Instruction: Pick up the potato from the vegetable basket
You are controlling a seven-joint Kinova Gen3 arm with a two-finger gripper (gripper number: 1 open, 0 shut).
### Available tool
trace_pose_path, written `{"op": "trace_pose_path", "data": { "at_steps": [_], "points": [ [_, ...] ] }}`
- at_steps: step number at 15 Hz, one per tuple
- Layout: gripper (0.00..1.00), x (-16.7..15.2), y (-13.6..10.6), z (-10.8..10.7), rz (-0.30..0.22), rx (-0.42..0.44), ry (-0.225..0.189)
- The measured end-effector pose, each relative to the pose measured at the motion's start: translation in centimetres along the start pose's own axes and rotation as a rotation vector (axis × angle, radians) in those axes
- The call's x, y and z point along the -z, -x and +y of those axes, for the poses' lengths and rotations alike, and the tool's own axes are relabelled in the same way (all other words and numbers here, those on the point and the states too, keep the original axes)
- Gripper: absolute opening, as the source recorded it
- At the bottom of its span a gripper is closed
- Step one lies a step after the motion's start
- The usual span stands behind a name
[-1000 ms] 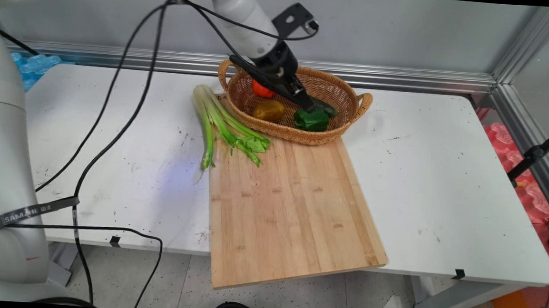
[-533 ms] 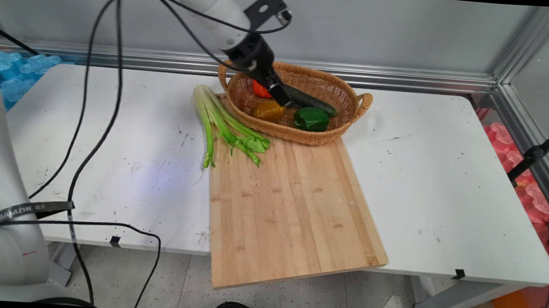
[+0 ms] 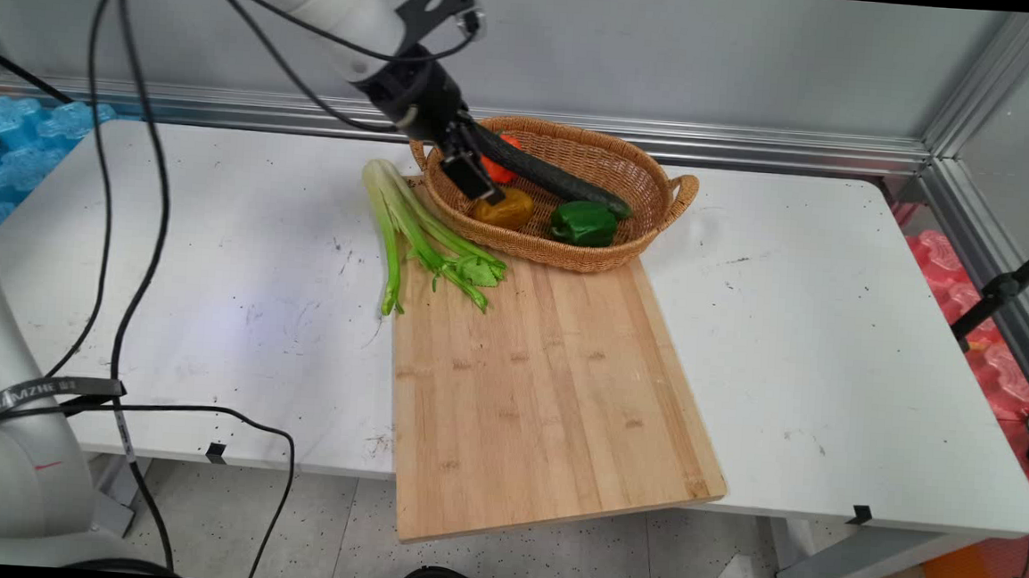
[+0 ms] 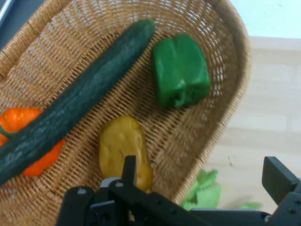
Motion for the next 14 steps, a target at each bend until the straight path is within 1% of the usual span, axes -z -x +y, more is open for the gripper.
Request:
{"op": "trace_pose_path", "data": {
  "at_steps": [3,9,14],
  "points": [
    [1.0,1.8,1.6,0.2,0.002,-0.039,0.012],
    [1.0,4.1,3.6,0.5,-0.002,-0.083,0.024],
    [1.0,5.8,5.0,0.6,0.002,-0.08,0.019]
  ]
}}
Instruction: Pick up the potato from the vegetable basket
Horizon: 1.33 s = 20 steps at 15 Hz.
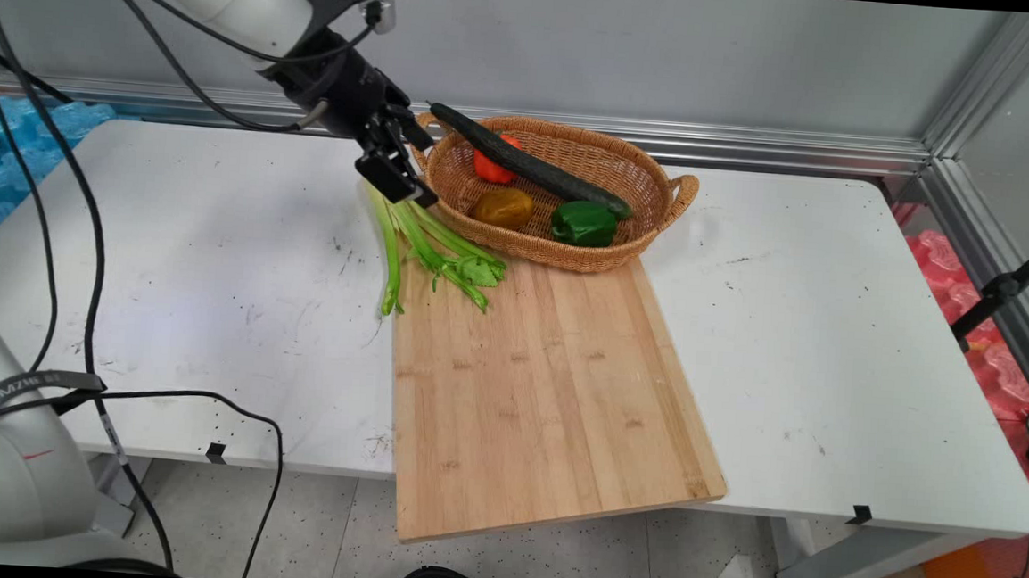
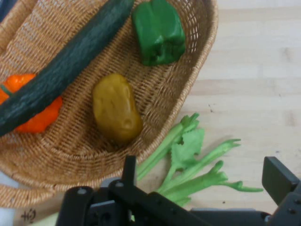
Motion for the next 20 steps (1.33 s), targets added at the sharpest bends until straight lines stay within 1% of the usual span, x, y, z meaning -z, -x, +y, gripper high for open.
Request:
{"op": "trace_pose_path", "data": {
  "at_steps": [6,11,16,20],
  "points": [
    [1.0,1.2,1.1,-0.1,0.007,0.037,-0.021],
    [1.0,0.9,1.2,-0.7,0.03,0.115,-0.05],
    [1.0,-1.5,0.0,-1.7,0.026,0.19,-0.073],
    [1.0,-3.7,-1.2,-2.6,0.021,0.224,-0.082]
  ]
}}
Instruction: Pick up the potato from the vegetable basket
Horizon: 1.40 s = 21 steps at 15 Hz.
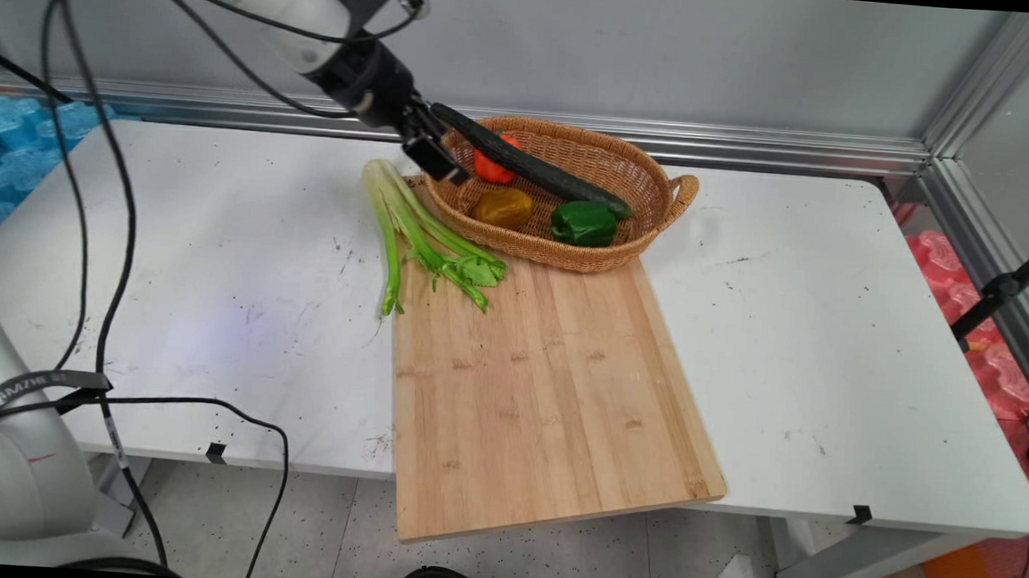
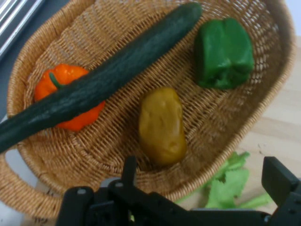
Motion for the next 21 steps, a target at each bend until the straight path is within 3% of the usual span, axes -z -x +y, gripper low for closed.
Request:
{"op": "trace_pose_path", "data": {
  "at_steps": [9,21],
  "points": [
    [1.0,-6.7,-2.6,-0.8,-0.045,0.088,-0.016],
    [1.0,-14.0,-3.1,-1.2,-0.129,0.192,-0.031]
  ]
}}
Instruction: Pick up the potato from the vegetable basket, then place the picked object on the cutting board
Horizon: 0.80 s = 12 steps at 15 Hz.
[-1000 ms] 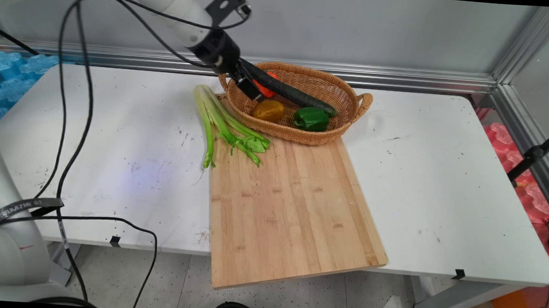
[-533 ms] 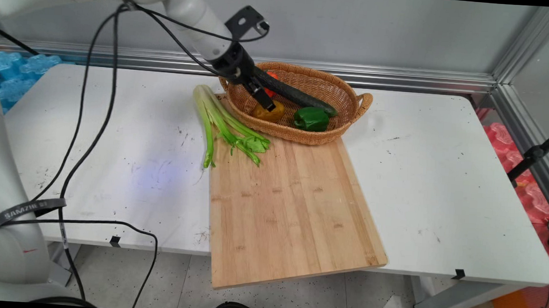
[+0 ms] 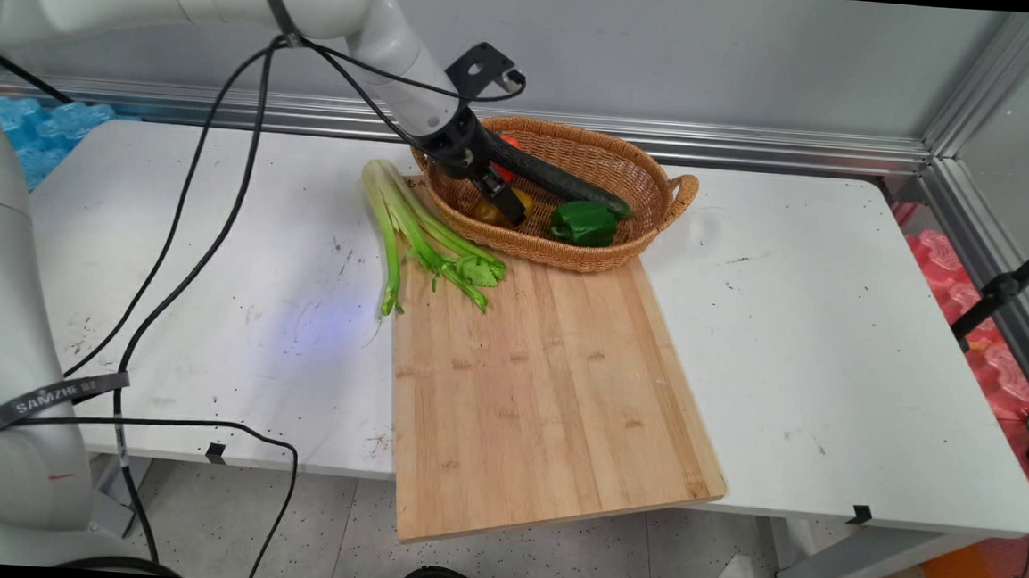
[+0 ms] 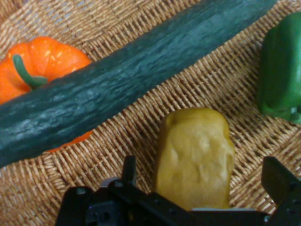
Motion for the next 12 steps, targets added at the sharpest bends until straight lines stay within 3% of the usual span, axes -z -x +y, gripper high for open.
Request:
{"op": "trace_pose_path", "data": {
  "at_steps": [4,5,12],
  "points": [
    [1.0,-1.2,-0.2,-0.2,-0.011,0.016,-0.007],
    [0.0,-1.4,-0.2,-0.2,-0.012,0.017,-0.007],
    [0.0,-1.5,-0.2,-0.5,-0.01,-0.001,-0.014]
  ]
}}
